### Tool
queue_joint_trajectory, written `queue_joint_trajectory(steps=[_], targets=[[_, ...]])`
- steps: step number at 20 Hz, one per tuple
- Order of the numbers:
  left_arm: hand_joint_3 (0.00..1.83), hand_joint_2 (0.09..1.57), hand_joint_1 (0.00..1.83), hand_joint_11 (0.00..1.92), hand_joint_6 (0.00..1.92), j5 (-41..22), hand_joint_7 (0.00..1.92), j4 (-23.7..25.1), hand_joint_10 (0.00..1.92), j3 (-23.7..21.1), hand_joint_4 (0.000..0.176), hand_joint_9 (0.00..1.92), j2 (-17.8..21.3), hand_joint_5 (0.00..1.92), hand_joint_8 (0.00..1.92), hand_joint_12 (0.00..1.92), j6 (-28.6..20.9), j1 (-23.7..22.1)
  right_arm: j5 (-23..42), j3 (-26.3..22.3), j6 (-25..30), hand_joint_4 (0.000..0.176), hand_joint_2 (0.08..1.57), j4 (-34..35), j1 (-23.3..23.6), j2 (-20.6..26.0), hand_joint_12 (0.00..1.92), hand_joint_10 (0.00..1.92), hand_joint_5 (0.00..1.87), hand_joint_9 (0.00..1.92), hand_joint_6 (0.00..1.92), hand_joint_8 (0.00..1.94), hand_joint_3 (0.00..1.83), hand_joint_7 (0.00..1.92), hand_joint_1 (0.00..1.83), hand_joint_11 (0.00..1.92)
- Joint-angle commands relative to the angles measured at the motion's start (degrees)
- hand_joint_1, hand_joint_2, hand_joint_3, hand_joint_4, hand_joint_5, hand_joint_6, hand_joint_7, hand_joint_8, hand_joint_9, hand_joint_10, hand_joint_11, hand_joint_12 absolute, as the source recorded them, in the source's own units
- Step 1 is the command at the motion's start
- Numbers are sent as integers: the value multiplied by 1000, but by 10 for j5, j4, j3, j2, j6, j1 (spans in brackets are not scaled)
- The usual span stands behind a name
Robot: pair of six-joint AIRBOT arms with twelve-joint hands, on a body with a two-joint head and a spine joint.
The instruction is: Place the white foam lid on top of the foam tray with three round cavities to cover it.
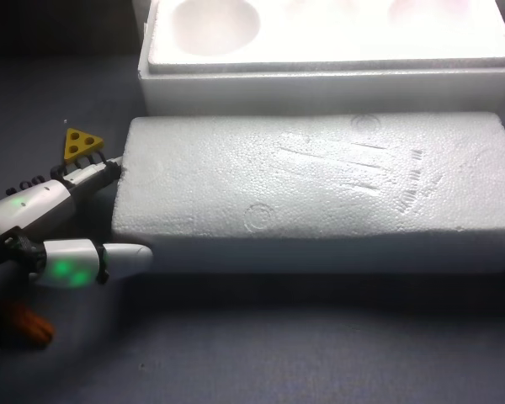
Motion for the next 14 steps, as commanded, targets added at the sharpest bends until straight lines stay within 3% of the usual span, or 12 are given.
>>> queue_joint_trajectory(steps=[1,4,6,8,10,12,14], targets=[[16,1068,505,2,9,-68,63,4,4,1,0,47,-8,101,13,139,-14,-3,67,1,5,0,1192,-4,6,4,1089,32,32,105,7,11,5,55,598,0],[6,1136,458,0,14,-84,116,9,17,-6,0,120,-7,177,4,590,-22,0,79,-8,10,0,1226,-4,4,8,1278,38,47,119,4,1,4,63,531,0],[1,1146,445,0,12,-102,116,12,15,-18,0,131,0,194,1,739,-25,7,94,-21,10,0,1222,-7,-1,20,1286,37,52,118,5,6,1,72,492,0],[0,1147,466,0,7,-120,128,14,6,-30,0,117,7,196,1,659,-29,16,107,-34,12,0,1218,-12,-5,31,1429,47,36,130,2,2,0,57,453,0],[0,1147,473,0,1,-138,115,17,5,-44,0,90,15,184,1,448,-31,25,122,-47,16,0,1212,-16,-12,41,1512,88,40,197,6,9,0,82,481,0],[1,1150,436,0,6,-159,81,21,3,-59,0,45,25,148,3,164,-33,35,142,-63,19,0,1185,-20,-21,55,1443,90,39,152,3,0,0,43,507,0],[0,1149,450,0,3,-180,71,24,4,-74,0,32,34,133,3,21,-37,44,167,-77,31,0,1187,-25,-38,69,1493,93,25,111,0,2,0,29,483,0]])
